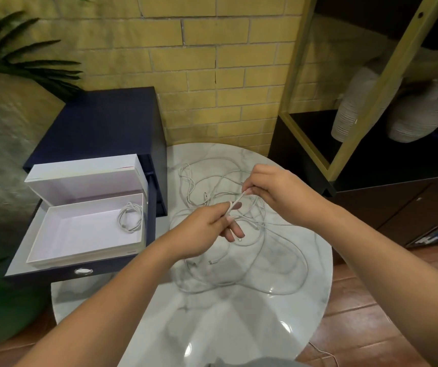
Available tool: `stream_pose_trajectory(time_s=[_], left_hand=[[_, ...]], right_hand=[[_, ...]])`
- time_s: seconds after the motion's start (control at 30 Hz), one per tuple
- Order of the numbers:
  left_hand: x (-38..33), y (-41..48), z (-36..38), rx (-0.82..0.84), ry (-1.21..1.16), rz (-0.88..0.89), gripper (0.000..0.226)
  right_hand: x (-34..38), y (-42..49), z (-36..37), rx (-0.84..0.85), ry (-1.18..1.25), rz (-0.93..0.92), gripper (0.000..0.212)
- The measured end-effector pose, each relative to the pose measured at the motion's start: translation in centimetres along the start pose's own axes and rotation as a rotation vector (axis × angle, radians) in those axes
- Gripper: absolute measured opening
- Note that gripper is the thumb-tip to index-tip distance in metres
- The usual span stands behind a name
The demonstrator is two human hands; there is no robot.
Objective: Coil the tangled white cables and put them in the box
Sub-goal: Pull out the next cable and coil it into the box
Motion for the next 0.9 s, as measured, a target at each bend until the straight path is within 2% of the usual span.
stream_pose_trajectory(time_s=[0.2, 0.33, 0.47, 0.57, 0.77, 0.83, 0.9], left_hand=[[0.5, -0.5, -0.5, 0.026, -0.238, -0.057, 0.027], [-0.2, -0.6, -0.9, -0.015, -0.35, -0.041, 0.035], [-1.4, -0.3, -1.6, -0.073, -0.594, -0.021, 0.039], [-2.1, -0.1, -2.2, -0.063, -0.751, 0.011, 0.036], [-2.1, 0.7, -1.5, -0.102, -0.829, 0.002, 0.031], [-1.3, 1.1, -1.5, -0.153, -0.735, 0.009, 0.031], [-0.4, 1.4, -1.7, -0.226, -0.613, 0.011, 0.04]], right_hand=[[-2.1, -0.1, -1.4, -0.079, 0.031, 0.116, 0.011], [-3.9, -0.7, -0.8, -0.083, 0.065, 0.213, 0.013], [-5.4, -1.6, 2.6, 0.023, 0.087, 0.365, 0.025], [-5.2, -2.8, 5.8, 0.171, 0.082, 0.388, 0.025], [-0.5, -3.7, 9.6, 0.343, 0.085, 0.298, 0.03], [0.7, -3.7, 9.8, 0.381, 0.067, 0.278, 0.035], [1.4, -3.7, 9.8, 0.426, 0.048, 0.256, 0.034]])
Point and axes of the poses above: each hand's wrist, its own y-axis towards the middle knuckle, its own z-axis out of the palm, x = y × z, the point moved 8 cm from there along y, towards the middle knuckle, and after that the axes turned 3 degrees about y, right-handed, at the moved point
